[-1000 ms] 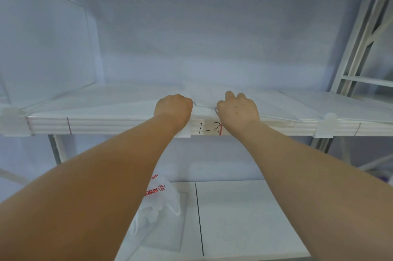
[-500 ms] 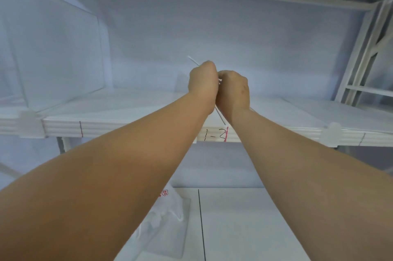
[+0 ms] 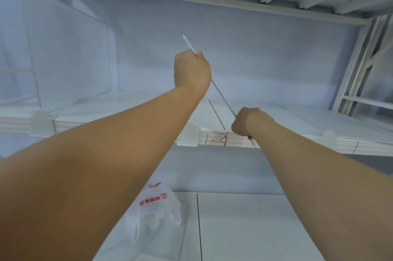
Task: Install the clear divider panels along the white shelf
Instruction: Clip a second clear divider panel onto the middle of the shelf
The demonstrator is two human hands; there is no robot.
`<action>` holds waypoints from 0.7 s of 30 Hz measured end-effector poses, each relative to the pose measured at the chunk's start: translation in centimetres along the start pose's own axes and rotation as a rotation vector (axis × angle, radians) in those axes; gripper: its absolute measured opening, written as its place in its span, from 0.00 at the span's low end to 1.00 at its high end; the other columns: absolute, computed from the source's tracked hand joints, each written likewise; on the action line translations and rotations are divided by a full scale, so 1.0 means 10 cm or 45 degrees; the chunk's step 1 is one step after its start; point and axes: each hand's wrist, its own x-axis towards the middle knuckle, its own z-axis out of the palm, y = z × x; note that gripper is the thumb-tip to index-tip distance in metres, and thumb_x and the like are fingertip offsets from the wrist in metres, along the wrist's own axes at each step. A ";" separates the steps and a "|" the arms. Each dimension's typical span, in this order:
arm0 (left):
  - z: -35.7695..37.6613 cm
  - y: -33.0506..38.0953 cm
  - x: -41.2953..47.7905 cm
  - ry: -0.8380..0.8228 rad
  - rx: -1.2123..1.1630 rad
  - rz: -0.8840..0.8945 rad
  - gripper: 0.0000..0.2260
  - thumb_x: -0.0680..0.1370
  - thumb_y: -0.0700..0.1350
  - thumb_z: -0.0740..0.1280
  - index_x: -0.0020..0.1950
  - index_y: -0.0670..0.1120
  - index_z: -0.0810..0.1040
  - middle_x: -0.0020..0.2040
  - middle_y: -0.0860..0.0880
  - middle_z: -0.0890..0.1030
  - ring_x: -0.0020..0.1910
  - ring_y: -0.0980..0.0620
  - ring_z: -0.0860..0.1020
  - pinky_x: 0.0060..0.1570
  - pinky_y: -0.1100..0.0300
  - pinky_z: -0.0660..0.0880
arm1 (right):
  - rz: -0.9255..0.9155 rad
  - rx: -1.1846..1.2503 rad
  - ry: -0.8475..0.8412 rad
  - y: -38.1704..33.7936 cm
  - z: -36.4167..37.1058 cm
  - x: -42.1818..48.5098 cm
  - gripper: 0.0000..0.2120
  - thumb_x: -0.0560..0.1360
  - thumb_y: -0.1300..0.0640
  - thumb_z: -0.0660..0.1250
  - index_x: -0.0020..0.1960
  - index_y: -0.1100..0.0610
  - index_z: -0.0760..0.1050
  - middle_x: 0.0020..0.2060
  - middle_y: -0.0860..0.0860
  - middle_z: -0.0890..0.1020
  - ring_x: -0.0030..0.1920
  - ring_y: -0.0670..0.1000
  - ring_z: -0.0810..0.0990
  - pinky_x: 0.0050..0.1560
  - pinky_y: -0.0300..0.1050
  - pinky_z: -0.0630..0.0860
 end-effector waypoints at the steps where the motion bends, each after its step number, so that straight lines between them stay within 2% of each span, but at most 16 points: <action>1: -0.04 0.01 0.03 0.024 0.015 0.025 0.18 0.82 0.45 0.54 0.53 0.33 0.77 0.57 0.35 0.78 0.52 0.38 0.78 0.42 0.53 0.71 | -0.029 0.035 -0.076 -0.01 0.00 0.01 0.04 0.74 0.60 0.58 0.41 0.59 0.69 0.31 0.53 0.78 0.40 0.56 0.77 0.50 0.42 0.74; 3: -0.10 0.08 0.08 0.043 0.036 0.122 0.16 0.81 0.45 0.56 0.47 0.35 0.78 0.55 0.35 0.77 0.56 0.39 0.77 0.47 0.53 0.73 | -0.108 0.066 -0.206 -0.05 -0.01 0.01 0.12 0.76 0.61 0.62 0.34 0.58 0.67 0.18 0.51 0.76 0.35 0.53 0.77 0.44 0.40 0.77; 4: -0.13 0.12 0.11 0.011 0.031 0.187 0.14 0.81 0.45 0.57 0.46 0.37 0.78 0.58 0.37 0.76 0.60 0.41 0.76 0.52 0.55 0.72 | -0.157 -0.019 -0.235 -0.10 -0.02 0.01 0.16 0.77 0.61 0.63 0.31 0.57 0.65 0.14 0.48 0.73 0.32 0.50 0.74 0.37 0.38 0.75; 6: -0.17 0.14 0.09 -0.164 0.072 0.304 0.14 0.80 0.45 0.60 0.62 0.40 0.76 0.72 0.43 0.68 0.71 0.48 0.68 0.66 0.59 0.65 | -0.265 -0.153 -0.193 -0.22 -0.01 -0.05 0.21 0.78 0.55 0.64 0.28 0.56 0.64 0.10 0.45 0.68 0.27 0.47 0.67 0.30 0.36 0.64; 7: -0.19 0.10 0.06 -0.274 0.126 0.363 0.18 0.80 0.45 0.61 0.69 0.42 0.71 0.76 0.46 0.63 0.73 0.50 0.64 0.70 0.60 0.61 | -0.278 -0.171 -0.184 -0.26 0.02 -0.11 0.22 0.78 0.52 0.63 0.27 0.55 0.64 0.10 0.45 0.68 0.26 0.47 0.65 0.29 0.36 0.62; 8: -0.17 0.02 0.02 -0.382 0.171 0.397 0.20 0.80 0.44 0.61 0.72 0.44 0.67 0.77 0.48 0.61 0.74 0.49 0.64 0.72 0.58 0.61 | -0.249 -0.113 -0.216 -0.30 0.03 -0.12 0.22 0.78 0.51 0.62 0.27 0.55 0.65 0.13 0.45 0.72 0.25 0.47 0.66 0.30 0.35 0.63; 10: -0.14 -0.19 -0.09 -0.508 0.284 0.351 0.20 0.80 0.41 0.60 0.72 0.45 0.67 0.77 0.47 0.61 0.72 0.47 0.67 0.70 0.55 0.65 | -0.115 0.464 -0.361 -0.35 0.07 -0.04 0.17 0.79 0.58 0.60 0.31 0.56 0.67 0.21 0.49 0.81 0.23 0.48 0.73 0.32 0.33 0.69; 11: -0.16 -0.31 -0.12 -0.531 0.354 0.265 0.19 0.80 0.38 0.58 0.71 0.46 0.69 0.76 0.46 0.63 0.71 0.47 0.68 0.69 0.56 0.66 | -0.079 0.690 -0.325 -0.38 0.08 -0.01 0.13 0.78 0.63 0.59 0.35 0.59 0.68 0.18 0.52 0.80 0.23 0.51 0.77 0.32 0.35 0.73; 13: -0.20 -0.56 -0.12 -0.576 0.496 0.052 0.17 0.78 0.35 0.56 0.64 0.45 0.75 0.67 0.44 0.73 0.65 0.45 0.72 0.65 0.57 0.70 | -0.029 0.882 -0.210 -0.44 0.09 -0.02 0.07 0.76 0.68 0.56 0.39 0.63 0.68 0.13 0.56 0.75 0.27 0.58 0.80 0.34 0.43 0.76; 14: -0.25 -0.69 -0.10 -0.614 0.588 -0.017 0.14 0.78 0.34 0.55 0.53 0.46 0.78 0.58 0.43 0.77 0.59 0.45 0.74 0.60 0.57 0.71 | -0.046 0.968 -0.190 -0.47 0.08 -0.02 0.06 0.75 0.70 0.55 0.40 0.64 0.67 0.13 0.57 0.74 0.29 0.59 0.80 0.34 0.45 0.76; 15: -0.29 -0.80 -0.08 -0.648 0.685 -0.052 0.13 0.77 0.34 0.56 0.42 0.48 0.75 0.49 0.44 0.77 0.52 0.46 0.74 0.55 0.57 0.72 | -0.061 1.033 -0.173 -0.50 0.09 -0.03 0.06 0.74 0.71 0.55 0.40 0.64 0.67 0.13 0.57 0.74 0.29 0.60 0.80 0.33 0.45 0.76; 16: -0.32 -0.91 -0.05 -0.671 0.784 -0.058 0.13 0.76 0.34 0.57 0.37 0.49 0.72 0.46 0.46 0.76 0.49 0.47 0.73 0.53 0.58 0.72 | -0.077 1.109 -0.162 -0.55 0.10 -0.03 0.06 0.74 0.71 0.55 0.42 0.64 0.66 0.16 0.59 0.75 0.28 0.59 0.80 0.33 0.45 0.76; 17: -0.34 -0.99 -0.04 -0.695 0.885 -0.053 0.11 0.76 0.35 0.59 0.40 0.50 0.75 0.47 0.46 0.78 0.51 0.46 0.74 0.56 0.59 0.71 | -0.082 1.180 -0.155 -0.59 0.10 -0.03 0.05 0.74 0.71 0.55 0.43 0.63 0.66 0.21 0.61 0.76 0.27 0.59 0.80 0.32 0.45 0.76; 18: -0.35 -1.06 -0.04 -0.713 0.951 -0.042 0.10 0.76 0.37 0.61 0.50 0.49 0.79 0.54 0.46 0.80 0.56 0.45 0.75 0.63 0.57 0.69 | -0.087 1.246 -0.156 -0.62 0.10 -0.01 0.05 0.74 0.71 0.54 0.45 0.64 0.66 0.26 0.62 0.76 0.27 0.58 0.80 0.32 0.45 0.76; 19: -0.34 -1.13 -0.03 -0.726 0.986 -0.031 0.14 0.76 0.40 0.64 0.61 0.48 0.77 0.61 0.47 0.79 0.63 0.46 0.74 0.68 0.54 0.67 | -0.083 1.300 -0.157 -0.65 0.11 -0.01 0.06 0.75 0.71 0.54 0.45 0.64 0.67 0.28 0.62 0.76 0.27 0.58 0.79 0.32 0.45 0.76; 21: -0.32 -1.20 -0.04 -0.800 0.953 -0.020 0.22 0.76 0.44 0.67 0.70 0.48 0.71 0.67 0.47 0.75 0.67 0.47 0.72 0.68 0.55 0.66 | -0.078 1.385 -0.178 -0.69 0.14 0.03 0.06 0.75 0.71 0.55 0.44 0.63 0.67 0.30 0.62 0.75 0.27 0.57 0.79 0.33 0.45 0.77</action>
